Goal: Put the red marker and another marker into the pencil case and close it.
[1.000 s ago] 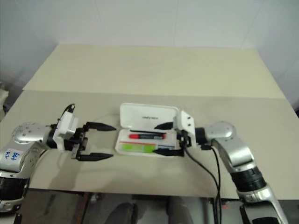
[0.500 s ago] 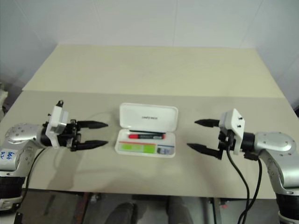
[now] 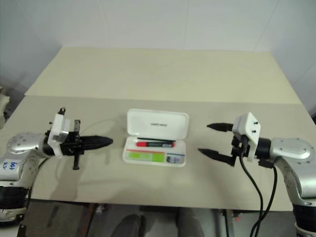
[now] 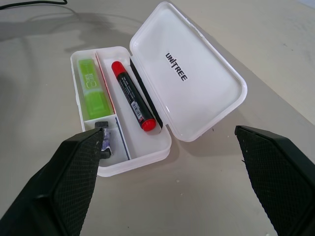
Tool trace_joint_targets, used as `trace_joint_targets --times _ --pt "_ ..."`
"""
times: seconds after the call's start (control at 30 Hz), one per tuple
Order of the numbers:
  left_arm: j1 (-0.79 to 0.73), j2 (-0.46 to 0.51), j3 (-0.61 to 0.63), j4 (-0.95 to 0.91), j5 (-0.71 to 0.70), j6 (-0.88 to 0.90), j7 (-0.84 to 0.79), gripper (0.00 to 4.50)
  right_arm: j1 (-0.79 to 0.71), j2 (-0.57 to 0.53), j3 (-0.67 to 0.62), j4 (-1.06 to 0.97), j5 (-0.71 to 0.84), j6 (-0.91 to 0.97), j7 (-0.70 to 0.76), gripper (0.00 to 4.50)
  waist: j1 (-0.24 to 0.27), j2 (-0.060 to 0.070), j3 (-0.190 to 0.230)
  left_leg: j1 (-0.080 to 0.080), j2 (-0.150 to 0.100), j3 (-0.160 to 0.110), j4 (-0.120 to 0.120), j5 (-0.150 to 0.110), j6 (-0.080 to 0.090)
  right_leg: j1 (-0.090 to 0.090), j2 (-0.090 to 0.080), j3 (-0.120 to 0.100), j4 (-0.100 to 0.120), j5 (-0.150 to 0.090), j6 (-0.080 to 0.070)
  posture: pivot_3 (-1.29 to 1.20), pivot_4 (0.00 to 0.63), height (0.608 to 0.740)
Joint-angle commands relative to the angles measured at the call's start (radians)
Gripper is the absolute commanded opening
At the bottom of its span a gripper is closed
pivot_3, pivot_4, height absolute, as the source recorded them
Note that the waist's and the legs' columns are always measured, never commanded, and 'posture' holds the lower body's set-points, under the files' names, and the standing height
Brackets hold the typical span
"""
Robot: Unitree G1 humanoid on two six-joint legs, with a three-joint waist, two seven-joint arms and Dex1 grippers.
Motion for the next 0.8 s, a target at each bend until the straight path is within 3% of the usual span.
trace_joint_targets --times 0.03,0.2,0.37,0.8 --pt "-0.078 -0.062 0.091 0.056 0.0 -0.022 0.18 0.01 -0.016 -0.02 -0.005 -0.041 0.008 -0.004 -0.016 4.5 0.003 -0.001 0.001 0.0 0.0 0.0 0.0 0.0 0.0 0.0 0.0 0.0 0.001 0.0 0.0 0.0 0.15 0.74" --pt "-0.118 -0.096 0.117 0.103 0.012 -0.018 0.286 0.01 -0.01 -0.02 -0.006 -0.05 0.009 -0.002 -0.027 4.5 0.001 -0.003 0.001 0.0 0.0 -0.001 0.001 0.0 0.0 0.0 0.0 -0.001 0.001 0.0 0.0 0.0 0.15 0.74" --pt "-0.153 -0.152 0.033 0.227 0.157 -0.061 0.417 0.01 -0.017 -0.017 0.001 -0.057 0.008 0.004 -0.045 4.5 0.002 -0.003 0.001 0.0 -0.001 0.0 0.0 0.0 0.0 0.0 0.0 0.0 0.001 0.0 0.0 0.0 0.15 0.74" --pt "-0.301 -0.264 -0.08 0.392 0.262 -0.095 0.437 0.01 -0.003 -0.012 -0.009 -0.095 0.021 0.019 -0.078 4.5 0.01 -0.003 0.0 -0.001 -0.001 0.0 0.0 0.001 -0.001 0.0 0.0 -0.001 0.0 0.001 0.001 0.0 0.15 0.74"
